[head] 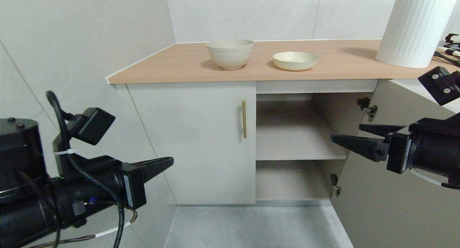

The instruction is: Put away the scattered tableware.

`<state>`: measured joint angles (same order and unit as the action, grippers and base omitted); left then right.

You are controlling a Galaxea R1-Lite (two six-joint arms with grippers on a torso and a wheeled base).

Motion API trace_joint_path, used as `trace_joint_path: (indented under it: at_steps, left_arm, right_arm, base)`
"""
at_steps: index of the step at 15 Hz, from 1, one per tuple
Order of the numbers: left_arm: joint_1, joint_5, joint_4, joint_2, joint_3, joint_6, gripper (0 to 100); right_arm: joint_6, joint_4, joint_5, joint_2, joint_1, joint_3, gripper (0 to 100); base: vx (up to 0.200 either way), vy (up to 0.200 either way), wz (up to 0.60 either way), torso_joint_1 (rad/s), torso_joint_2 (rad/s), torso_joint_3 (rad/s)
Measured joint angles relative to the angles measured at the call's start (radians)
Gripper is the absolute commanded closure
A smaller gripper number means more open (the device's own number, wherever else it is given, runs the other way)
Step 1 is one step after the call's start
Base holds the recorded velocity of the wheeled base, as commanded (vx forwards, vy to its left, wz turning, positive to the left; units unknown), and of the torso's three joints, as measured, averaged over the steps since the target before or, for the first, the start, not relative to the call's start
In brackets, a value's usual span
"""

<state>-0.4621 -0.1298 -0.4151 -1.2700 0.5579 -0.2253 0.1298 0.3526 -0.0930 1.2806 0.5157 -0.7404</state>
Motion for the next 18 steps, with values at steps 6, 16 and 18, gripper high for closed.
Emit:
trace_joint_path:
  at_steps: [6, 16, 18]
  left_arm:
    - [0.043, -0.001, 0.002, 0.049, 0.014, -0.012, 0]
    - [0.086, 0.001, 0.001, 0.037, 0.04, -0.014, 0]
    - [0.087, 0.001, 0.007, 0.037, 0.047, -0.015, 0]
  right_arm:
    - [0.0, -0.069, 0.048, -0.025, -0.001, -0.017, 0]
    - [0.001, -0.096, 0.049, -0.045, 0.004, -0.024, 0]
    - [0.001, -0.099, 0.049, -0.051, 0.005, -0.026, 0]
  base:
    - [0.0, 0.0, 0.0, 0.0, 0.0, 0.0]
    - [0.02, 0.0, 0.0, 0.0, 0.0, 0.0]
    - [0.2, 0.0, 0.0, 0.0, 0.0, 0.007]
